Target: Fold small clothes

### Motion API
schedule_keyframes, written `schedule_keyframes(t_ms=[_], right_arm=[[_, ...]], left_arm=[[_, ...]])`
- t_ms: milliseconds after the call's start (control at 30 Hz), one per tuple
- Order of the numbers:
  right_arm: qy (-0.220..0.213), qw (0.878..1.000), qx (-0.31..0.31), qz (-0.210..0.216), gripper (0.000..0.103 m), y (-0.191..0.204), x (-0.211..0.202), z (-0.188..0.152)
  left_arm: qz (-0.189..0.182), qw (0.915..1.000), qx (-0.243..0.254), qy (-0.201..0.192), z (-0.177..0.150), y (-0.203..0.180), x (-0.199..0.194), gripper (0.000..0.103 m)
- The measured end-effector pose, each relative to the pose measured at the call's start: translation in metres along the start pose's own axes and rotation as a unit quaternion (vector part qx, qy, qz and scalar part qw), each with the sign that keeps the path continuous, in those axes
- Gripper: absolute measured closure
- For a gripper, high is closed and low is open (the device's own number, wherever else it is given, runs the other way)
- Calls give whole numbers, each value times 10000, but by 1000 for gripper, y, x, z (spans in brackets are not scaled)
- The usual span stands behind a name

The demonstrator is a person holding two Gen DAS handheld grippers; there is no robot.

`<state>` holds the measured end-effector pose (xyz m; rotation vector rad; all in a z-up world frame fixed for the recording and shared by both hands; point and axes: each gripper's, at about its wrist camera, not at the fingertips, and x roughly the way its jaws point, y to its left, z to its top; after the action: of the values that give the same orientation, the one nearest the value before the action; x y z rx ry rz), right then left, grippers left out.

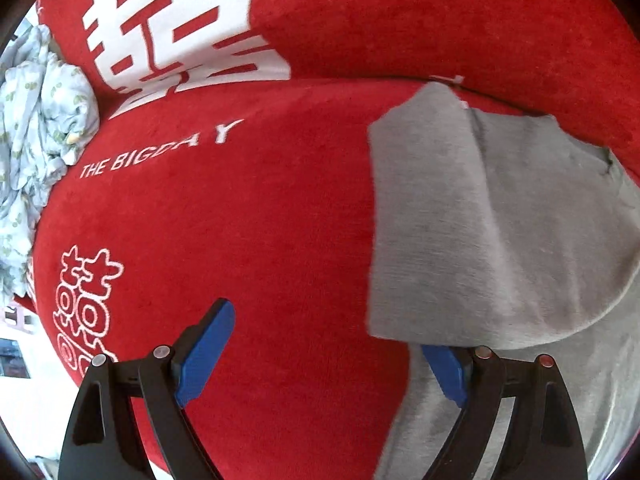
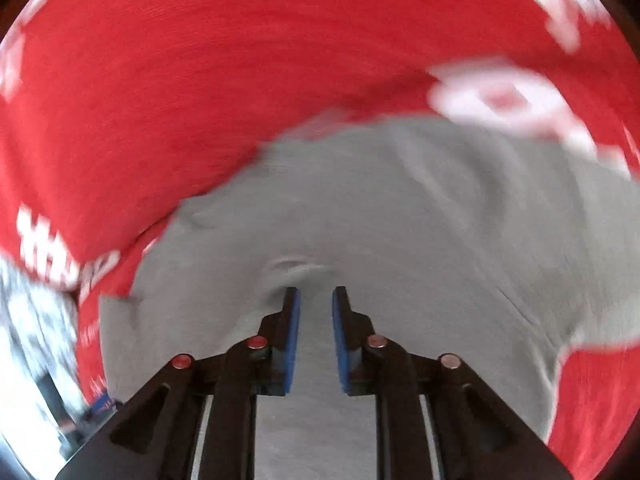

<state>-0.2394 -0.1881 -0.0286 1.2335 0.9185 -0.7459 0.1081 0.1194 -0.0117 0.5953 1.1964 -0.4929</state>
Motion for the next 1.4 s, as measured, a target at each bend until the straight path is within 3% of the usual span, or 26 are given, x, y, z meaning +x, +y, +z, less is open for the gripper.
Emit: schedule_keyframes(t_ms=[67,133,200,300,333,367,500,567,700,767,867,900,967,1033,1200,1367,1400], right_arm=[[77,9990,291,321,38,-8,-2,0],[112,9964,392,741,31,0,1,-5],[252,9931,533,1010,31,11,14,-7],[324,9929,801,813,33,34,42,-1],[293,9938,793,724,53,38,43,2],[272,9954,668,639,98,42,42,3],[-264,9982,-397,364,95,59,13,13],[-414,9973,-606,88,95,44,-1,19],[-168,9998,-62,67,95,-4,9,27],[-190,9996,155,-108,90,-20,10,28],[-279,9973,680,55,87,-38,5,21],[-256,9968,754,106,84,-38,3,18],[-146,9971,715,215,63,-33,-3,7],[-54,9980,548,304,56,-21,-4,-4],[105,9972,631,388,55,-6,13,-18],[-106,9943,980,413,56,-9,16,1],[-45,9946,956,401,63,-8,18,7]], left_arm=[[-13,10000,-26,-3,0,4,0,13],[2,10000,13,-2,0,2,0,13],[25,10000,56,-3,0,-3,1,13],[35,10000,23,-19,1,-9,2,13],[55,10000,23,-25,1,-9,3,13],[89,10000,22,-23,1,-10,4,13],[151,9999,-24,-53,1,-7,7,13],[111,9999,-8,-44,2,-5,11,13],[128,9995,263,-129,1,-9,10,13],[141,9987,461,-140,-1,-10,8,13],[125,9969,774,-1,-11,-2,2,13],[52,9964,842,63,-15,5,-2,13],[-110,9963,833,156,-20,18,-7,13],[-365,9971,612,274,-18,34,-10,13],[-849,9960,-59,266,18,42,-2,13],[-811,9961,294,166,30,4,13,13],[-710,9967,368,156,28,-2,16,13]])
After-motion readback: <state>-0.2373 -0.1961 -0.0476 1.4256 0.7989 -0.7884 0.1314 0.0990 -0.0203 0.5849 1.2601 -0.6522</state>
